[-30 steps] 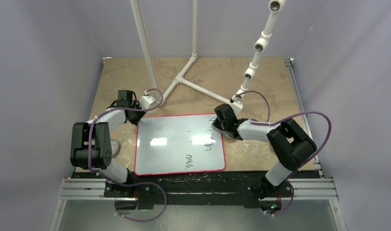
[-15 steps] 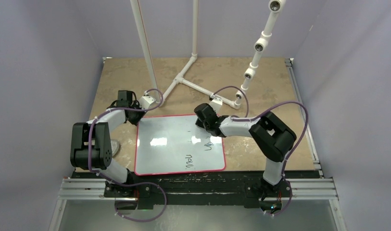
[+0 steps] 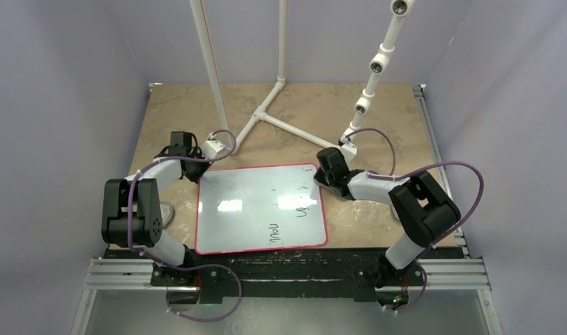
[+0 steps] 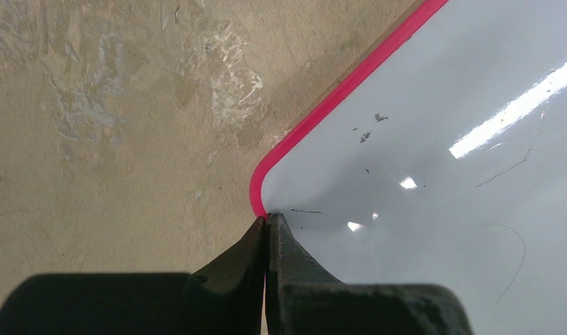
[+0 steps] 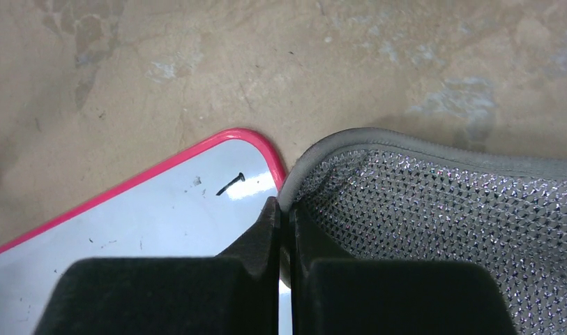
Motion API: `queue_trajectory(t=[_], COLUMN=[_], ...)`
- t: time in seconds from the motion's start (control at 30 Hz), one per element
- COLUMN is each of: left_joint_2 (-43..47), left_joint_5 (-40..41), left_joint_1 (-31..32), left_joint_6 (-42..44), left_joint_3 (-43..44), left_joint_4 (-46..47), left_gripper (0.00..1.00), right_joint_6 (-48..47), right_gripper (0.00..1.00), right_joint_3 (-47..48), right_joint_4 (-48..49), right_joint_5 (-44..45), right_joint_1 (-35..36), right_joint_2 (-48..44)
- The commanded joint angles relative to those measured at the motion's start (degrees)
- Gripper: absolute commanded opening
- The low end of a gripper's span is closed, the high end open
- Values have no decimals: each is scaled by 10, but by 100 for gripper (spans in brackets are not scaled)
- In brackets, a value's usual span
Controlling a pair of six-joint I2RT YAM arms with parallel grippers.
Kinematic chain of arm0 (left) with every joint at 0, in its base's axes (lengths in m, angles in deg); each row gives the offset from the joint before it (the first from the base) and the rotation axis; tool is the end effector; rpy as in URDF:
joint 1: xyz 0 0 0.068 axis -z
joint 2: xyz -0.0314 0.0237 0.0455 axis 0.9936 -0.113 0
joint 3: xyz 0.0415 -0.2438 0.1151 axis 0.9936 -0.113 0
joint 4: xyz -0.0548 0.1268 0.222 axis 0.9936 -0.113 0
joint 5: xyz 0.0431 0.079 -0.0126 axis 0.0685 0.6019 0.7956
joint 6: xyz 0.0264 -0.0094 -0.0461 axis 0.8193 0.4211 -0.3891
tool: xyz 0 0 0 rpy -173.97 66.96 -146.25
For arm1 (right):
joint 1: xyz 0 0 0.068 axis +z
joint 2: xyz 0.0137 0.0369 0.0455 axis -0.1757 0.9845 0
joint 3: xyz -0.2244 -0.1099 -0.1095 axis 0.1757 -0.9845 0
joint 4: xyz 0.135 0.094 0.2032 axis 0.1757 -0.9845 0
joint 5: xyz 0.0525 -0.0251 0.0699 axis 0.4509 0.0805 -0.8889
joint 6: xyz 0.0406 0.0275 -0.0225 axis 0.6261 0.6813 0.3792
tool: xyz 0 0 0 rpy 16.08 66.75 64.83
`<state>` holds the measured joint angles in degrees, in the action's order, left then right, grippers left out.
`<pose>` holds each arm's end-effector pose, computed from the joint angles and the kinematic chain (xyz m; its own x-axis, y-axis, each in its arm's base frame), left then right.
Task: Erase the whiteboard
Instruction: Hold the whiteboard at the center of the board.
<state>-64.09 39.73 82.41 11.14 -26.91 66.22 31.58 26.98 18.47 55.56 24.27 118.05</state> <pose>0.2907 -0.0008 0.1575 -0.6473 0.6049 -0.4639 0.6047 0.7780 0.1707 0.2648 0.1655 0.1475 -0.5961 0.5099 -0.6202 0.2957 0.8576 0.4208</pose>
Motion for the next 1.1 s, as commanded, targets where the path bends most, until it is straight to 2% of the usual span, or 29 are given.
queue_trajectory(t=[0.0,0.13,0.37,0.53,0.77,1.07], left_joint_2=[-31,-34,-29,-33,-26,-27], left_joint_5=[23,19,21,20,21,15], left_joint_1=[-9,-9,-9,-9,-9,-9], left_joint_6=[9,8,11,10,14,16], left_joint_3=[-41,-39,-44,-44,-47,-47], left_joint_4=[-122,-123,-123,-123,-126,-127], left_gripper=[0,0,0,0,0,0], right_joint_6=[-30,-19,59,55,21,14], right_gripper=[0,0,0,0,0,0], right_joint_3=[9,12,7,34,117,152], right_joint_4=[48,86,-6,-34,-57,-42], right_joint_5=[-119,-150,15,47,74,63], right_joint_1=[0,12,93,102,72,51], right_joint_2=[63,86,7,-7,88,142])
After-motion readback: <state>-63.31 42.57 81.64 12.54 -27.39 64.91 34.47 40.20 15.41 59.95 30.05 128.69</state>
